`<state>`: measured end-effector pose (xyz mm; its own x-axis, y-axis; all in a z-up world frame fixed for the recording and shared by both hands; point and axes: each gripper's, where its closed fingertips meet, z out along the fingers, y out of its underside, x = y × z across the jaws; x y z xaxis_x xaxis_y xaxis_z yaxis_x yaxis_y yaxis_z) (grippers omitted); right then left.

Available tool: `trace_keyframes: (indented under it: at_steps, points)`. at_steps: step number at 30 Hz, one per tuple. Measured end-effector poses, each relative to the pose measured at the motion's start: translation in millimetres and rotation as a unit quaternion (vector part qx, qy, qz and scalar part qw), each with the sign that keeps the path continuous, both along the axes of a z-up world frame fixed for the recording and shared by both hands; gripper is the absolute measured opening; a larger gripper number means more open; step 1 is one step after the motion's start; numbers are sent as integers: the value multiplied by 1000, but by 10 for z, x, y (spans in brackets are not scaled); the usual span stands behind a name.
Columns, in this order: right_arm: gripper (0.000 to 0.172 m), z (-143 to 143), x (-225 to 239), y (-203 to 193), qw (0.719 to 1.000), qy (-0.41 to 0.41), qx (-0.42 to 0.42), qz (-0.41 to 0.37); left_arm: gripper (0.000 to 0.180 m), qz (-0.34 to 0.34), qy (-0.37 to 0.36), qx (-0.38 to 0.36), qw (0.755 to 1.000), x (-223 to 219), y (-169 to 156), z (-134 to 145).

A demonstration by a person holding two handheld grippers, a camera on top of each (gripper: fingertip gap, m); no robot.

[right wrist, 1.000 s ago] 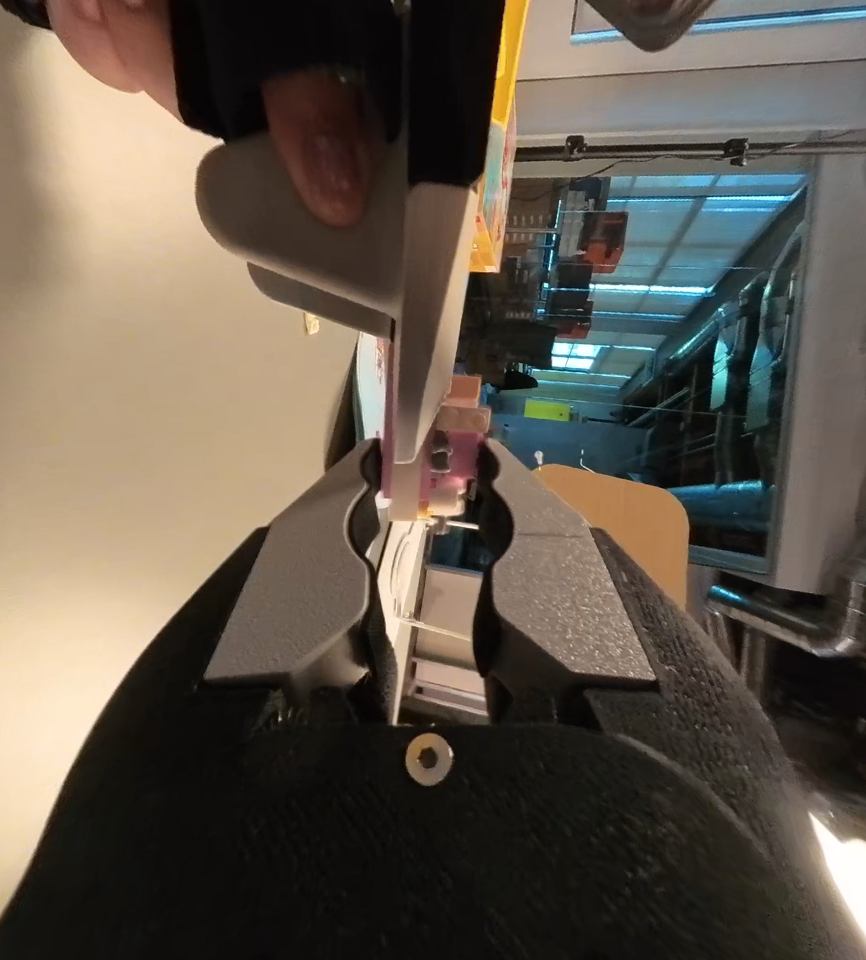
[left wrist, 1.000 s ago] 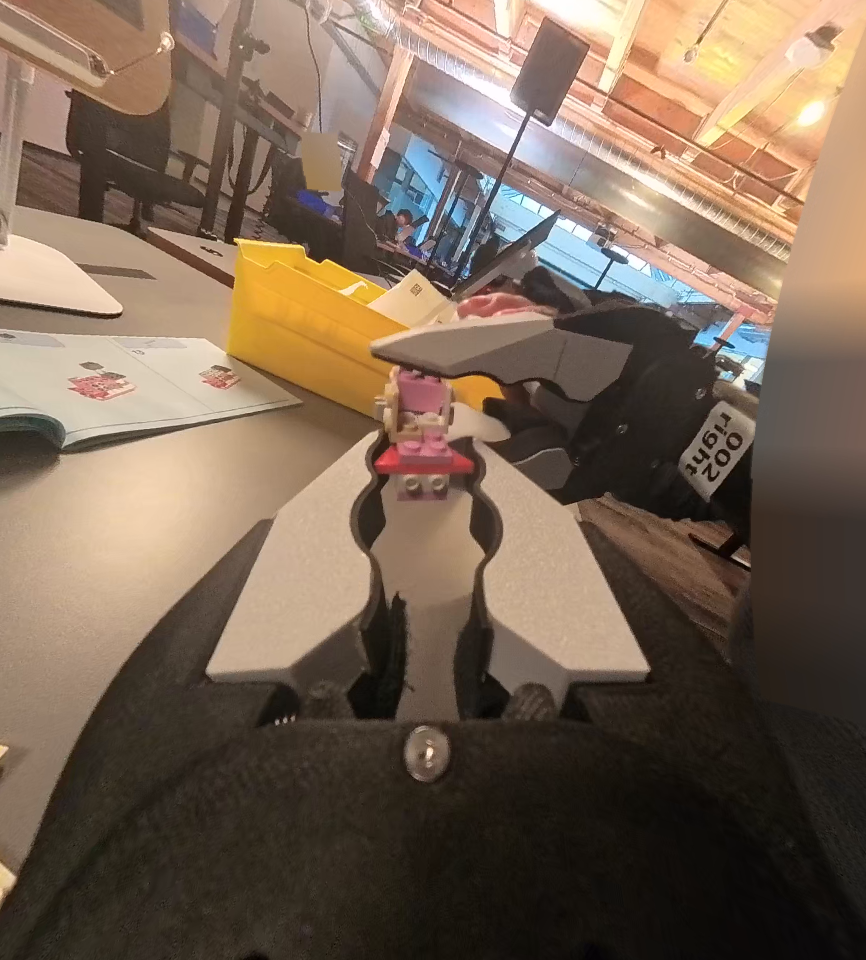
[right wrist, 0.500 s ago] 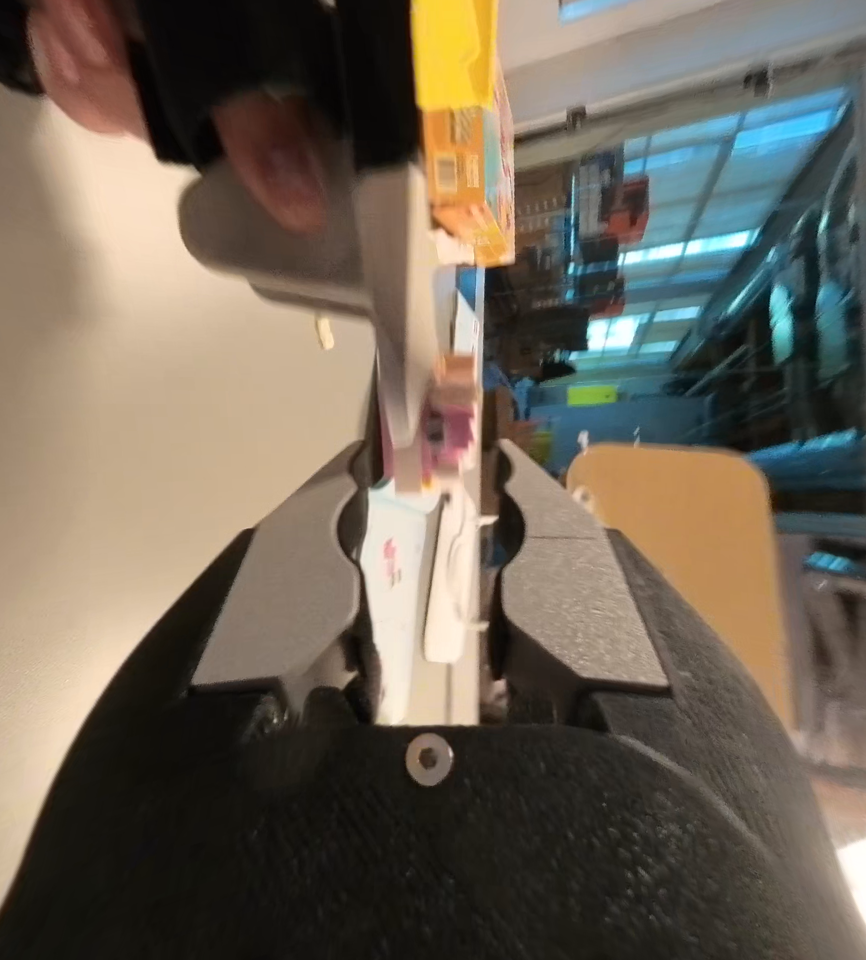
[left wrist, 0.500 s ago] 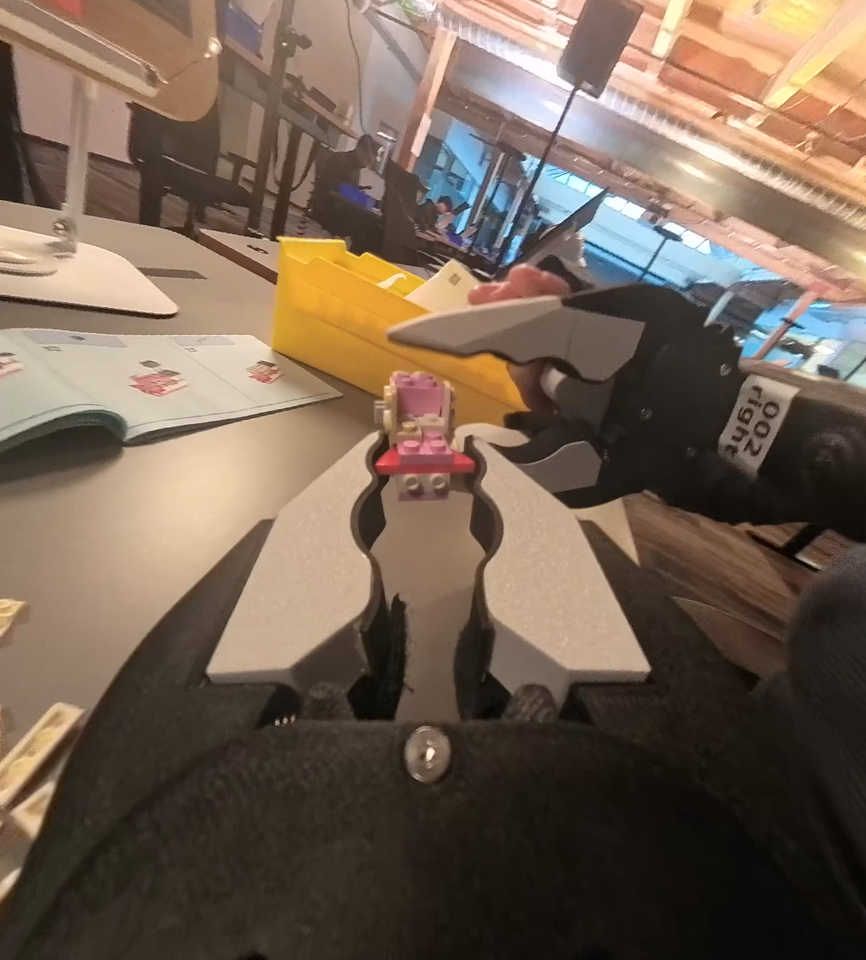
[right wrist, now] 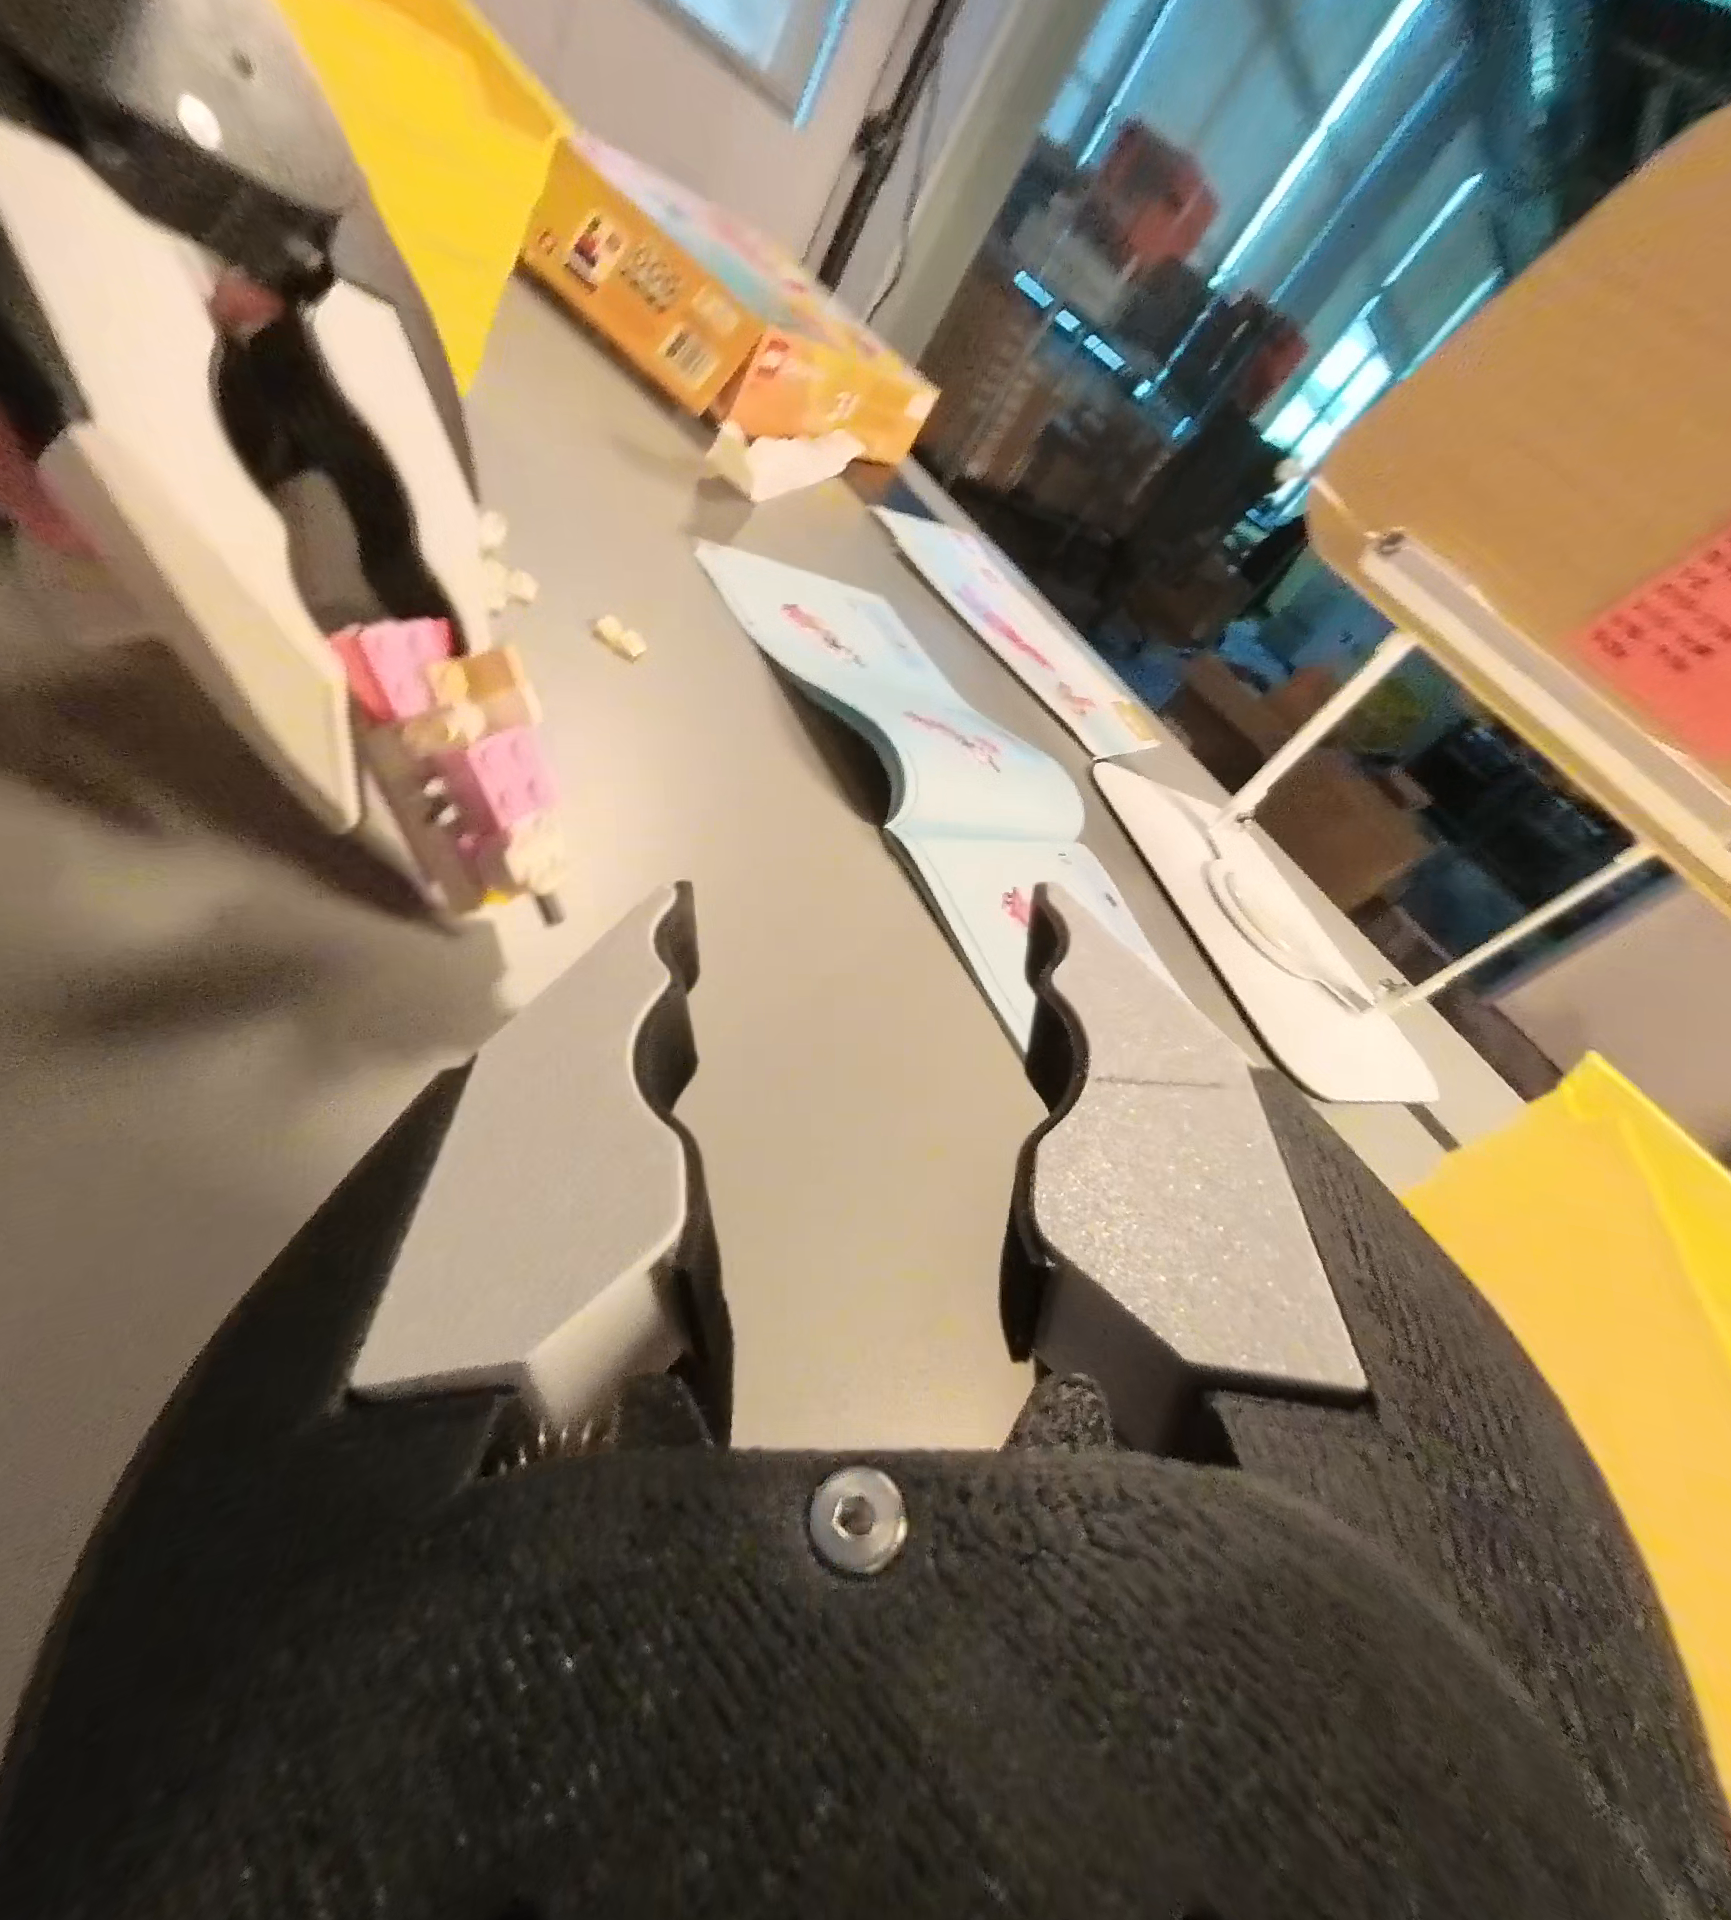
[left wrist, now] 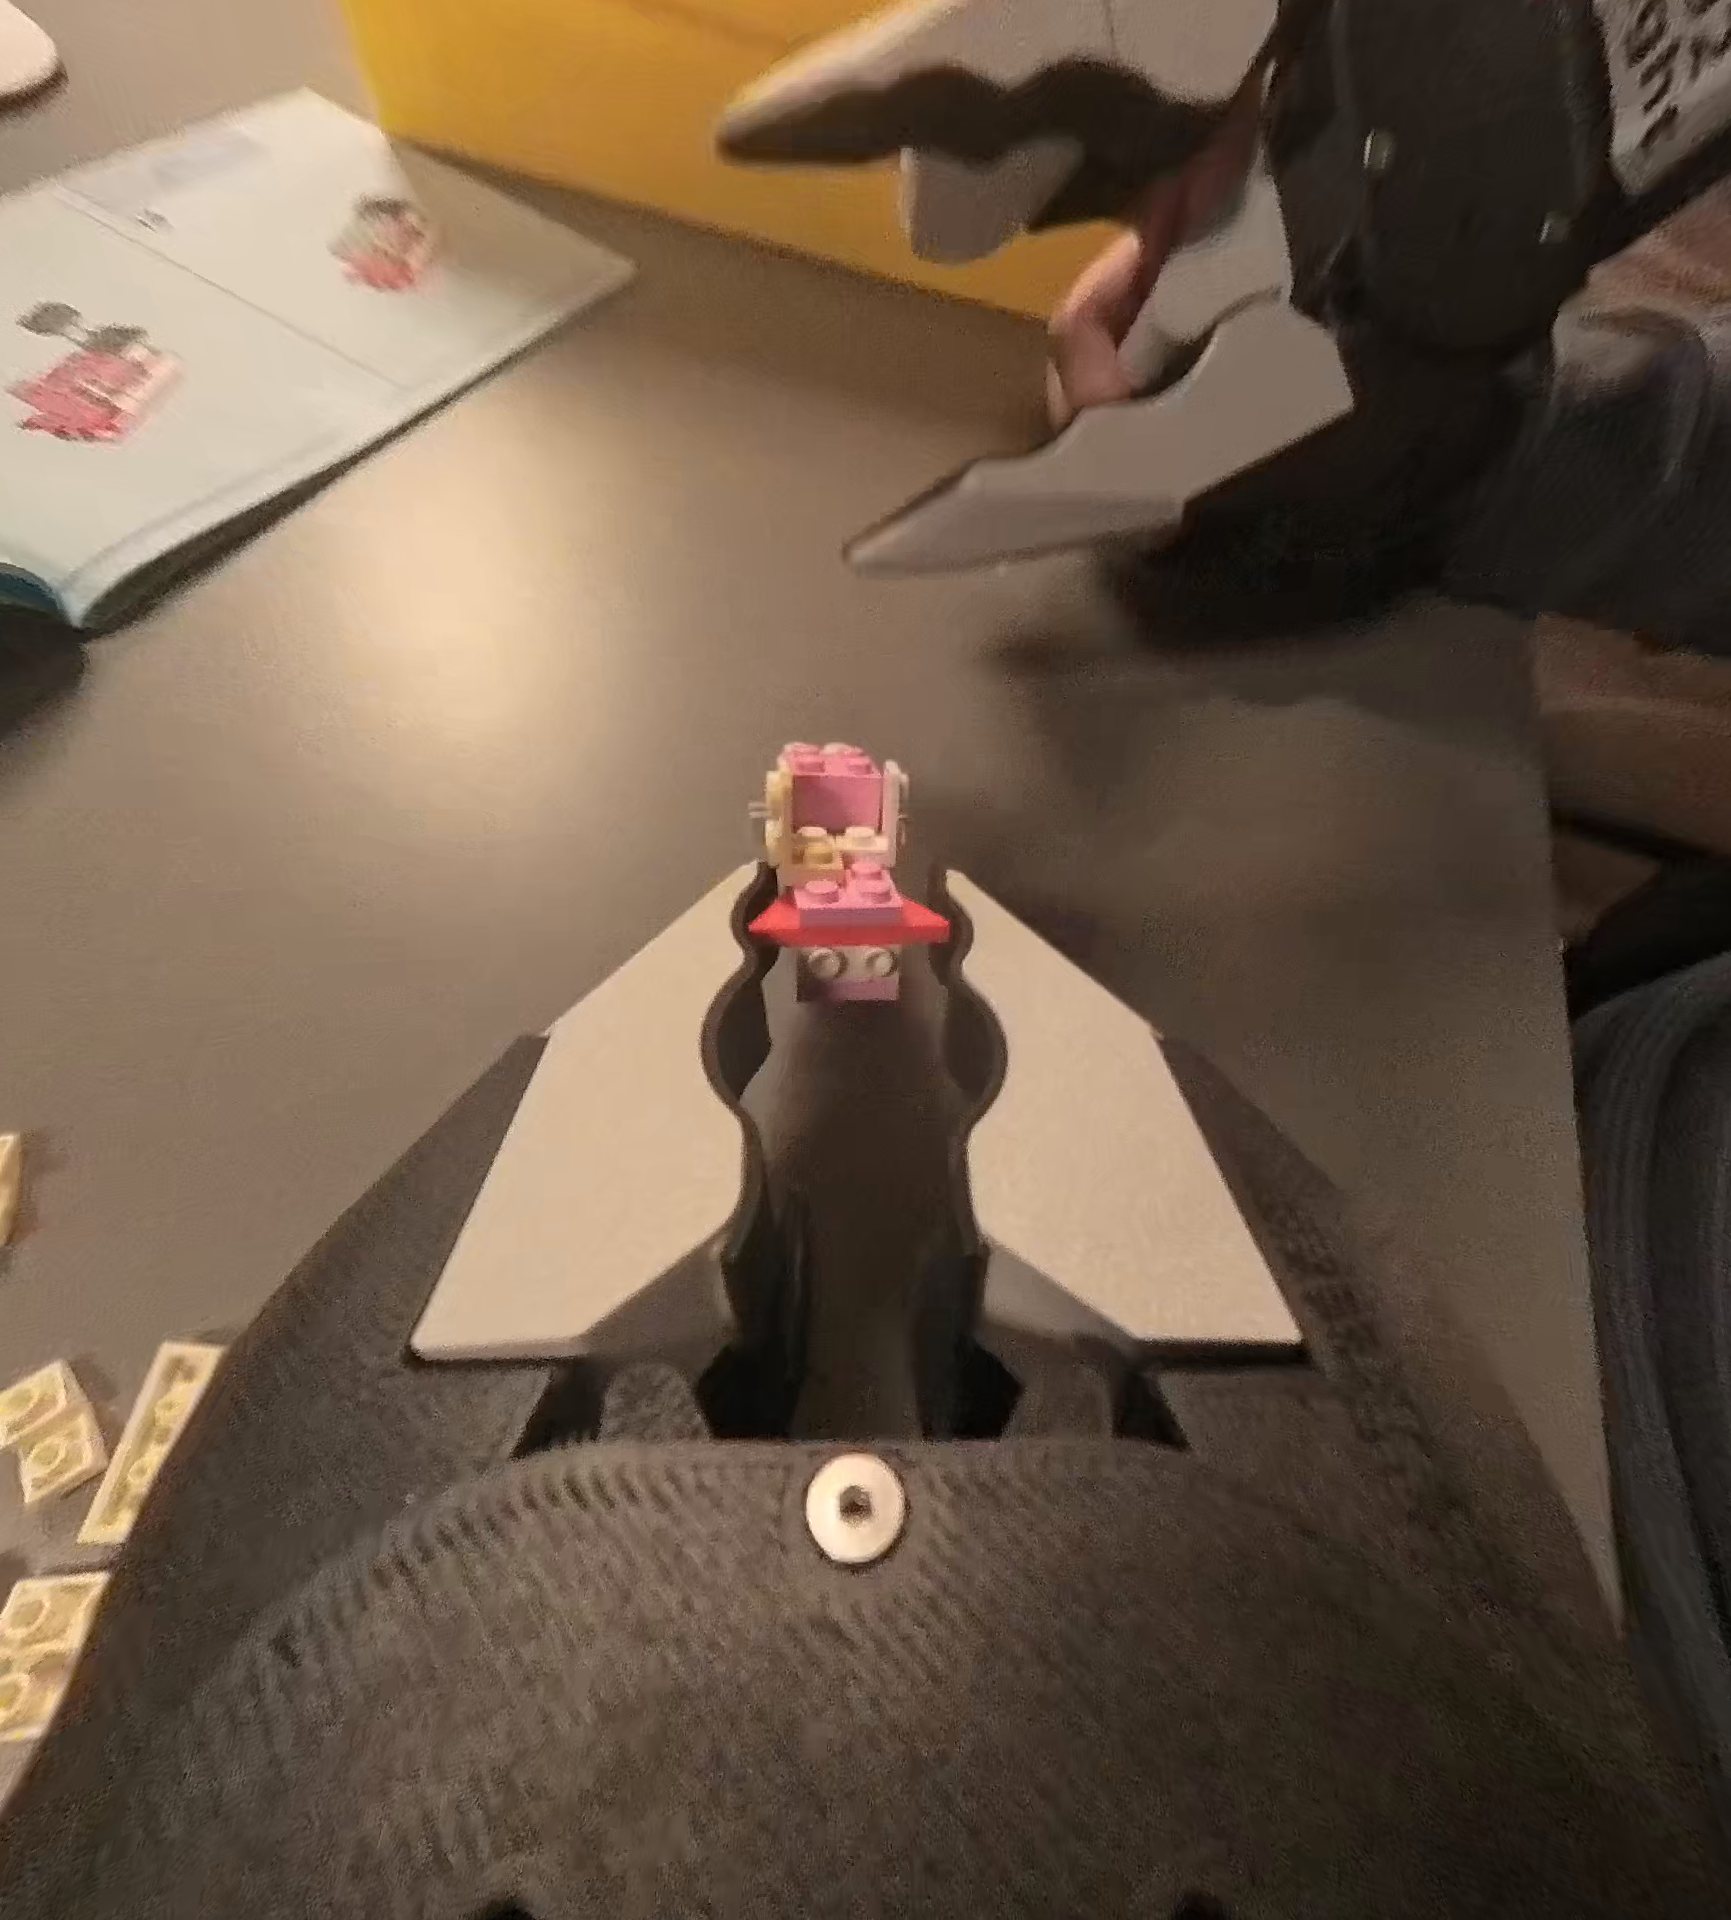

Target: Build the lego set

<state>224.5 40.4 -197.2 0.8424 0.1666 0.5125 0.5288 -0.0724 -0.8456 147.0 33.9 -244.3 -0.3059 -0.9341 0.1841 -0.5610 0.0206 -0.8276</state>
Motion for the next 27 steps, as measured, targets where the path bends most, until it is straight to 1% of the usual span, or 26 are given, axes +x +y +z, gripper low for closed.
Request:
trace_keyframes:
  at_steps: [3,9,18,24,27]
  points:
    - [56,118,75,3,999,7,41,-19,28,-16,20,23,999,-16,-48,-81]
    - [56,176,193,31,997,31,58,-45,29,-41,55,40,997,-99,-77,-195]
    - [54,207,193,2,996,35,70,-41,30,-24,57,43,997,-113,-93,-196]
    - [54,228,216,-11,995,44,74,-43,39,-10,57,32,998,-172,-114,-187]
    - [54,244,230,-22,995,47,79,-45,53,8,53,26,998,-216,-89,-162]
